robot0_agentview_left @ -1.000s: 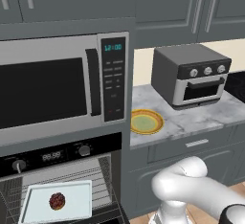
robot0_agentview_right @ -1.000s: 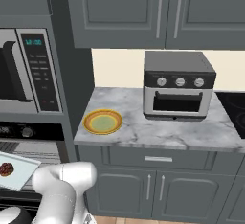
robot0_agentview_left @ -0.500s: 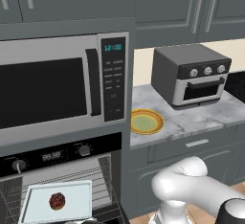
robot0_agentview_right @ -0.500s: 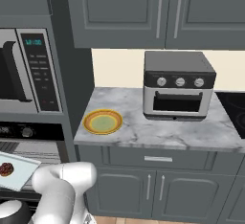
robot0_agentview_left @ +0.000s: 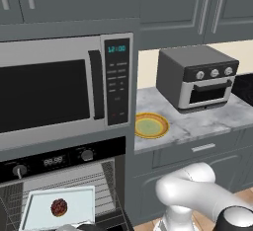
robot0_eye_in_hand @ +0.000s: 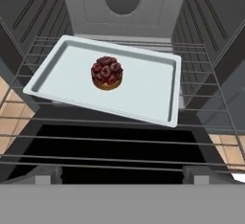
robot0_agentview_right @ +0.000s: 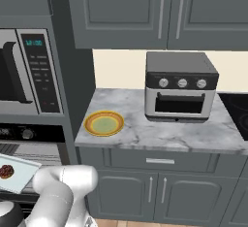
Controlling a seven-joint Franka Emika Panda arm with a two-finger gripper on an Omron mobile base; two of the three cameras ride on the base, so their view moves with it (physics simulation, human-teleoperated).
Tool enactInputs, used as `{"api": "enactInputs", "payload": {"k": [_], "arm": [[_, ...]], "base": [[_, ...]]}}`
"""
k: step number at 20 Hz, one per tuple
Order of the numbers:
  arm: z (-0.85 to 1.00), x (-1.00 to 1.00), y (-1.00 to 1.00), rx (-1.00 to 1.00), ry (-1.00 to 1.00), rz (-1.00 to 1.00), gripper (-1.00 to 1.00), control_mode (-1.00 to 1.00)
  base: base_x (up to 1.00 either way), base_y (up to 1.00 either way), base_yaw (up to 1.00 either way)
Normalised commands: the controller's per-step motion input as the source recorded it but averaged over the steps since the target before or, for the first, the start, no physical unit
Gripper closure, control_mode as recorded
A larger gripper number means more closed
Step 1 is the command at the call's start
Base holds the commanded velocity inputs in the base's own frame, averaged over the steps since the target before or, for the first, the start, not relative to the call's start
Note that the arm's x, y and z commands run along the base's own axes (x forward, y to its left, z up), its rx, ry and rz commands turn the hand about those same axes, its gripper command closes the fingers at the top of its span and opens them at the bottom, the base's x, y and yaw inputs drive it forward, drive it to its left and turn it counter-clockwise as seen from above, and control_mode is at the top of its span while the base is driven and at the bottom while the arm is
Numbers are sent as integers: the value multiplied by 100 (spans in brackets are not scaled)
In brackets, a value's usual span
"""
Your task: Take the baked cake out of the oven and place it on the plate for cooling. Then close the oven door.
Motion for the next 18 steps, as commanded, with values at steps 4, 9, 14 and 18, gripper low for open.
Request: {"api": "enactInputs", "payload": {"k": [4,9,14,18], "arm": [[-7,27,5,0,1,0,-100,-100],[-12,24,5,0,5,0,-100,-100],[-22,19,7,0,6,0,-100,-100],[-23,12,6,0,1,0,-100,-100]], "base": [[0,0,0],[0,0,0],[0,0,0],[0,0,0]]}}
